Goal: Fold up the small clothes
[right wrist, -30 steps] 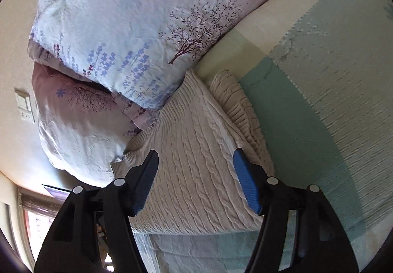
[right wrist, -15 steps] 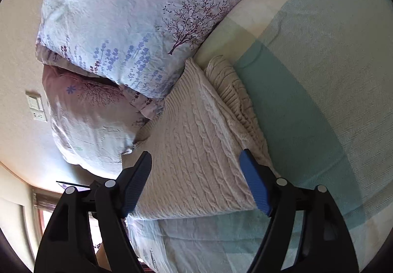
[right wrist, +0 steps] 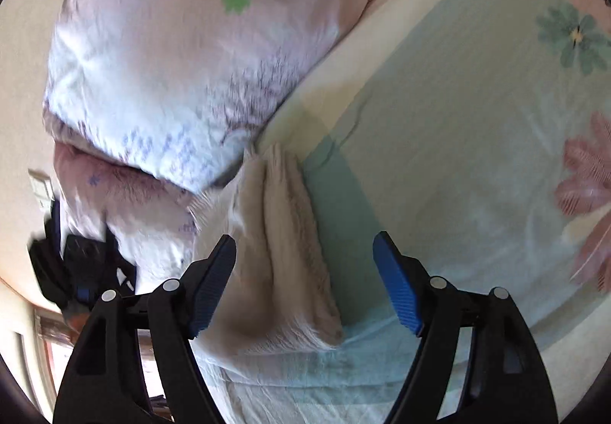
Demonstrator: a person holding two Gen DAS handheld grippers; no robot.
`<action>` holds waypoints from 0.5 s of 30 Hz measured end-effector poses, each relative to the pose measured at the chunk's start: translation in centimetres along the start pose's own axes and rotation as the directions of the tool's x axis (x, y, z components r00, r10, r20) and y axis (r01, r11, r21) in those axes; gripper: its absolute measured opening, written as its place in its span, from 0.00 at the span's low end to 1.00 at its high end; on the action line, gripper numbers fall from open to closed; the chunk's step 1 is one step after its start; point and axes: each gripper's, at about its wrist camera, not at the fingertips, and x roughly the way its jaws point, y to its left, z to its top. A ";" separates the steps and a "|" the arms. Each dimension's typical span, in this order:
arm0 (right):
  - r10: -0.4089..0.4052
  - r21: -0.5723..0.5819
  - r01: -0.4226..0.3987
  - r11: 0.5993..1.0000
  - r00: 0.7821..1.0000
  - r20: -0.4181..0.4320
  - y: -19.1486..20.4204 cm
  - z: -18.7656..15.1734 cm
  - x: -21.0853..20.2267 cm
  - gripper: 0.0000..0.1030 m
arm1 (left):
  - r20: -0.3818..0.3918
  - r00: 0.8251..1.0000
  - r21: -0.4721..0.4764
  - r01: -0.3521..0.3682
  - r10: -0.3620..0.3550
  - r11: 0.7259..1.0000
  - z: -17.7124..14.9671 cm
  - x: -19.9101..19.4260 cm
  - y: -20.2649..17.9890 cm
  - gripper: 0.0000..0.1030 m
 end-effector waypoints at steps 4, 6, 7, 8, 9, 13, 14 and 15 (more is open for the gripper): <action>0.035 -0.028 -0.037 0.999 0.998 -0.061 1.0 2.0 0.9 0.87 | 0.110 0.870 0.171 -0.493 0.480 0.853 -0.1 -5.2 1.2 0.72; 0.036 -0.048 -0.042 0.998 0.991 -0.126 2.1 2.7 2.8 0.86 | 0.109 0.788 0.167 -0.615 0.606 0.771 -0.4 -6.8 2.9 0.72; 0.015 -0.075 -0.026 0.997 0.989 -0.148 3.1 2.9 3.9 0.84 | 0.110 0.758 0.166 -0.652 0.643 0.740 -0.9 -7.3 3.7 0.72; 0.001 -0.109 -0.017 0.994 0.989 -0.146 4.2 2.8 4.4 0.77 | 0.110 0.744 0.164 -0.668 0.659 0.726 -1.4 -8.0 4.3 0.72; 0.005 -0.166 -0.029 0.986 0.989 -0.145 5.7 2.6 5.0 0.72 | 0.108 0.742 0.160 -0.670 0.662 0.725 -1.8 -8.4 4.7 0.72; -0.063 -0.284 0.005 0.959 0.979 -0.193 8.9 0.9 7.7 0.63 | 0.091 0.735 0.173 -0.677 0.672 0.716 -2.9 -9.0 6.0 0.74; -0.107 -0.306 0.038 0.951 0.971 -0.212 9.1 0.5 8.8 0.36 | 0.085 0.725 0.187 -0.685 0.683 0.704 -3.1 -8.8 6.0 0.74; -0.143 -0.326 0.061 0.943 0.962 -0.234 9.2 0.0 10.0 0.10 | 0.082 0.720 0.195 -0.690 0.689 0.697 -2.9 -8.9 5.9 0.74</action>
